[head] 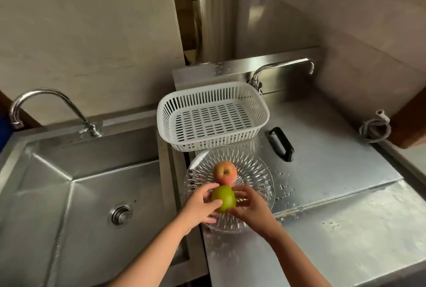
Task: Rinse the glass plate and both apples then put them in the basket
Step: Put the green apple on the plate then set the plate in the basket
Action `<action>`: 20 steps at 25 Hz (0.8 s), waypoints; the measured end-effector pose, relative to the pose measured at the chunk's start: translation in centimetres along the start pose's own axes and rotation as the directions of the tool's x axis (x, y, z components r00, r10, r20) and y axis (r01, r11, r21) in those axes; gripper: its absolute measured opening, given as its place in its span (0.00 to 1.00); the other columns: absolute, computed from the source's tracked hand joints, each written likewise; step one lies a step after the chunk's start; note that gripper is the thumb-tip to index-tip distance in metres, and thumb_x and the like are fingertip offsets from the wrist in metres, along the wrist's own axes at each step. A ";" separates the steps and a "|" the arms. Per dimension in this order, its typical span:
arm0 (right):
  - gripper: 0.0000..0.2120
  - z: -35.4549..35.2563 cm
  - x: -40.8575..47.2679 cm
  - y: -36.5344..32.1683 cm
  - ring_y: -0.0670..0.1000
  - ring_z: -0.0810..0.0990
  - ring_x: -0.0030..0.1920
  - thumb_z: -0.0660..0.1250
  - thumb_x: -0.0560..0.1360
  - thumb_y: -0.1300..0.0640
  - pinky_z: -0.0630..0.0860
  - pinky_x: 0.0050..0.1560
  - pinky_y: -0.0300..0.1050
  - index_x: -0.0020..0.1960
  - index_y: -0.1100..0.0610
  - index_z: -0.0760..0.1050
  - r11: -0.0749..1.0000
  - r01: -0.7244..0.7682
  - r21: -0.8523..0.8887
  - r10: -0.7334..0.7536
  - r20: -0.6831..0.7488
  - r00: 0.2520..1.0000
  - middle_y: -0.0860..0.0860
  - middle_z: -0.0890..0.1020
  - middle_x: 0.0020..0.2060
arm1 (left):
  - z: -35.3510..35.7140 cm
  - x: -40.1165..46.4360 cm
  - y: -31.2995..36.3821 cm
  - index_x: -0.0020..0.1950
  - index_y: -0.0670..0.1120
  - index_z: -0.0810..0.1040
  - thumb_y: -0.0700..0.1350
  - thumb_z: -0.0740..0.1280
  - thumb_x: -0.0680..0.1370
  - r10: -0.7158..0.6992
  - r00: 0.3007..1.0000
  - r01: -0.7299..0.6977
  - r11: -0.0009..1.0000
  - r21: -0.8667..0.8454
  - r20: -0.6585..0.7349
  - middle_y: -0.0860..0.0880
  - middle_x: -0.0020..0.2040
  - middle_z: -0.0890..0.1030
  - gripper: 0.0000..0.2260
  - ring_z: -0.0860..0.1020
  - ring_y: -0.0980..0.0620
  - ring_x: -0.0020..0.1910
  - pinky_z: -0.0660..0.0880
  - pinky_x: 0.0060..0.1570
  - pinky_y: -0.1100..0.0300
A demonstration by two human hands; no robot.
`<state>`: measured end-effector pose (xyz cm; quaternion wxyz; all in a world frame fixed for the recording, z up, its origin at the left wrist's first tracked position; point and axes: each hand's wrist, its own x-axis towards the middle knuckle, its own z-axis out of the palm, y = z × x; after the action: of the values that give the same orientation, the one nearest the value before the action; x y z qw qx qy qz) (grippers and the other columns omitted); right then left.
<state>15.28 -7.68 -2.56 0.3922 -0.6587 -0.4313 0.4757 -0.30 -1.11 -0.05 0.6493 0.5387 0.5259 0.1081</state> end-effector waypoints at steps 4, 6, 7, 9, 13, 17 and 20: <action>0.20 -0.2 0.8 0.3 0.53 0.82 0.48 0.74 0.65 0.64 0.80 0.47 0.48 0.51 0.48 0.73 0.997 -0.053 0.056 0.052 0.015 0.999 0.53 0.81 0.50 | 0.1 0.7 0.4 0.68 0.49 0.67 0.41 0.65 0.77 -0.008 1.000 0.009 0.999 0.047 -0.025 0.45 0.65 0.71 0.21 0.82 0.47 0.40 0.81 0.38 0.59; 0.20 -0.5 1.0 0.3 0.53 0.83 0.47 0.74 0.66 0.64 0.80 0.46 0.48 0.52 0.49 0.74 0.995 -0.072 0.065 0.070 0.028 0.997 0.54 0.81 0.50 | 0.0 0.8 0.8 0.69 0.49 0.67 0.42 0.65 0.77 -0.017 1.000 0.018 0.996 0.087 -0.014 0.46 0.64 0.72 0.21 0.83 0.44 0.44 0.81 0.41 0.57; 0.20 -0.7 1.0 0.4 0.53 0.83 0.47 0.74 0.66 0.64 0.80 0.46 0.48 0.54 0.51 0.74 0.994 -0.083 0.067 0.081 0.031 0.996 0.54 0.81 0.50 | -0.2 0.9 0.9 0.69 0.49 0.66 0.43 0.65 0.76 -0.022 1.000 0.022 0.993 0.114 0.000 0.47 0.63 0.72 0.21 0.83 0.43 0.47 0.80 0.42 0.57; 0.22 -1.1 1.0 0.3 0.52 0.82 0.47 0.74 0.67 0.64 0.81 0.46 0.48 0.58 0.54 0.73 0.992 -0.103 0.069 0.101 0.032 0.994 0.55 0.80 0.52 | -0.6 0.9 1.0 0.69 0.50 0.66 0.44 0.65 0.76 -0.018 0.999 0.013 0.988 0.156 0.034 0.49 0.60 0.72 0.22 0.83 0.45 0.49 0.80 0.42 0.58; 0.18 -2.3 1.0 -0.2 0.52 0.82 0.46 0.71 0.70 0.64 0.82 0.45 0.46 0.58 0.55 0.73 0.985 -0.122 0.125 0.119 0.027 0.992 0.57 0.78 0.55 | -2.5 0.8 1.0 0.67 0.49 0.69 0.44 0.64 0.77 0.045 0.999 -0.044 0.992 0.115 -0.007 0.52 0.53 0.77 0.18 0.83 0.53 0.41 0.80 0.36 0.64; 0.14 -5.4 1.5 -0.2 0.55 0.82 0.46 0.70 0.71 0.60 0.80 0.50 0.53 0.56 0.53 0.76 0.990 -0.109 -0.091 0.067 -0.379 0.923 0.56 0.80 0.54 | -5.8 1.9 -0.3 0.62 0.43 0.74 0.39 0.63 0.77 0.115 0.878 -0.057 0.989 0.136 -0.465 0.41 0.60 0.77 0.14 0.80 0.45 0.49 0.79 0.51 0.49; 0.20 -7.0 2.0 0.4 0.60 0.80 0.51 0.69 0.70 0.60 0.75 0.55 0.52 0.62 0.58 0.74 0.922 -0.259 -0.286 0.103 -0.464 0.880 0.61 0.78 0.56 | -6.3 2.2 -1.6 0.72 0.47 0.63 0.42 0.62 0.78 -0.112 0.913 0.163 0.982 0.099 -0.393 0.43 0.63 0.73 0.22 0.75 0.45 0.56 0.75 0.52 0.50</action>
<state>22.42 -6.69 -1.84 0.3128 -0.8445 -0.3424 0.2678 -5.05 3.49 -1.72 0.5028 0.5095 0.6858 0.1315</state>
